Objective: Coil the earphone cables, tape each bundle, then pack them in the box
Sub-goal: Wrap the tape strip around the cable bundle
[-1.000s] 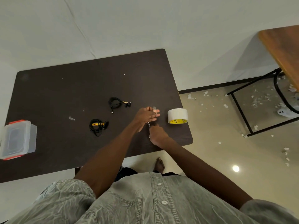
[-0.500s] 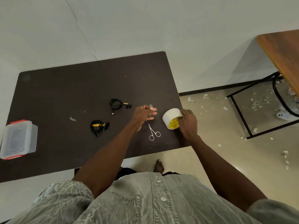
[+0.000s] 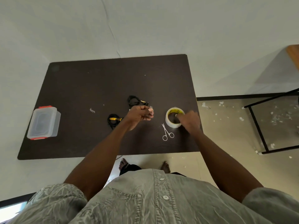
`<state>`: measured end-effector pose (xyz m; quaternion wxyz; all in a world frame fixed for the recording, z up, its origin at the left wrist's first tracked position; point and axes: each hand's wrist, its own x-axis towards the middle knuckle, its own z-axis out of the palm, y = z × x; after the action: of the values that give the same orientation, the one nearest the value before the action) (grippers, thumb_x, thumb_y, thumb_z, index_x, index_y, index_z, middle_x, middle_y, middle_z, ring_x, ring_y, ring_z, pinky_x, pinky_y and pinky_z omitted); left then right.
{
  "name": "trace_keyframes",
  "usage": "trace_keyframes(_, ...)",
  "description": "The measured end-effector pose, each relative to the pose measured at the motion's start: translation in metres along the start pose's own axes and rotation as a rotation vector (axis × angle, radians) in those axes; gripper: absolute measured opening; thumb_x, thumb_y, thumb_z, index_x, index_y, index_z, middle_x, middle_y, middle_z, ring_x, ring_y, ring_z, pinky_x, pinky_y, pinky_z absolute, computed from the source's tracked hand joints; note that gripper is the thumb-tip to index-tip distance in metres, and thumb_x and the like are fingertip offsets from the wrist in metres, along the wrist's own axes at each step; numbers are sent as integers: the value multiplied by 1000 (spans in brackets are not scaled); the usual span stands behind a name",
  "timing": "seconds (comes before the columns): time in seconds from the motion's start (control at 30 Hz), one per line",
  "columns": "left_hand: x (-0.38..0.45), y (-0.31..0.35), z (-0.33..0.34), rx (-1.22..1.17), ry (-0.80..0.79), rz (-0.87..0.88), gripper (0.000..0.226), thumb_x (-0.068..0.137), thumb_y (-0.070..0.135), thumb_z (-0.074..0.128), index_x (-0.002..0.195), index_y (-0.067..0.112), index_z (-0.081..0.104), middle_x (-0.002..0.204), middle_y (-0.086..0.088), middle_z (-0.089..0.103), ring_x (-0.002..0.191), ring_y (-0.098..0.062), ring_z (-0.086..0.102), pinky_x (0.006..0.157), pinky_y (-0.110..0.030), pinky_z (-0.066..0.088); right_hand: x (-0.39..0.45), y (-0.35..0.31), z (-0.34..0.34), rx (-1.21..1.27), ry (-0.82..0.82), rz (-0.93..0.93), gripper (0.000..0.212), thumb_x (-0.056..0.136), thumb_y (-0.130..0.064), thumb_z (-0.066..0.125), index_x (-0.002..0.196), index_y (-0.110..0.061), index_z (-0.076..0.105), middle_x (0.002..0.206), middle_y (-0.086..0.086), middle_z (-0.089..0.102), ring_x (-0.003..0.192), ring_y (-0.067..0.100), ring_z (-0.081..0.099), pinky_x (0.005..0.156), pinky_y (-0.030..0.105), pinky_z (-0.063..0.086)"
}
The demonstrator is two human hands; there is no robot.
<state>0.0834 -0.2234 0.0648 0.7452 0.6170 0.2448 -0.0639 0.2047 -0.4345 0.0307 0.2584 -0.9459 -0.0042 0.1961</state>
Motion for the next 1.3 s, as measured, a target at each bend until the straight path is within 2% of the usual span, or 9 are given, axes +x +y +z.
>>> trace_keyframes(0.07,-6,6,-9,22,-66,-12,14,93,16,60,89,3,66,86,-10,67,79,-17,65,79,-31,54,-11,-14,-2,87,140,-83,38,86,-39,64,112,-11,64,116,9,59,99,23,59,84,36,53)
trace_keyframes(0.1,-9,9,-15,32,-108,-20,14,92,15,60,90,2,65,87,-10,67,80,-18,65,81,-32,54,-17,-28,-3,209,104,-112,30,88,-35,64,106,-12,68,109,8,62,94,20,60,81,34,52)
trace_keyframes(0.17,-13,14,-25,58,-189,-35,11,92,12,60,92,2,65,89,-11,66,83,-19,64,84,-35,52,-30,-59,-2,562,-271,-12,26,86,-37,67,91,-12,72,86,4,66,78,16,60,66,28,49)
trace_keyframes(0.23,-16,20,-34,96,-233,-46,9,92,9,60,93,1,65,88,-11,66,83,-19,64,84,-35,52,-41,-84,1,697,-631,34,42,84,-49,68,88,-7,72,74,1,66,65,12,59,59,24,46)
trace_keyframes(0.33,-26,28,-56,136,-247,-46,9,91,4,58,93,0,65,85,-11,65,80,-19,62,81,-34,53,-53,-109,15,719,-803,-23,42,83,-45,70,91,-4,70,79,4,67,68,12,60,64,25,47)
trace_keyframes(0.57,-38,41,-103,190,-287,-68,4,89,5,63,89,4,67,80,-8,65,77,-17,62,79,-30,52,-75,-150,39,796,-765,-77,4,83,-6,71,87,-3,69,76,7,64,68,12,58,64,22,49)
trace_keyframes(0.83,-46,37,-159,149,-205,-106,19,90,18,64,92,0,67,82,-12,65,74,-20,64,76,-32,55,-95,-192,76,769,-562,-272,9,85,-7,70,77,-8,69,68,3,63,65,12,54,65,24,46)
trace_keyframes(1.1,-55,17,-197,170,6,-325,23,94,17,55,87,-1,66,73,-9,63,64,-19,62,63,-31,57,-110,-214,106,794,-358,-335,8,88,-10,66,82,-6,69,68,5,60,65,12,50,65,23,43)
trace_keyframes(1.3,-42,-12,-213,284,413,-212,12,87,9,59,76,15,60,76,-3,59,66,-13,55,58,-25,47,-116,-215,122,815,-342,-249,12,90,-6,63,89,5,67,68,6,58,64,11,50,65,23,44)
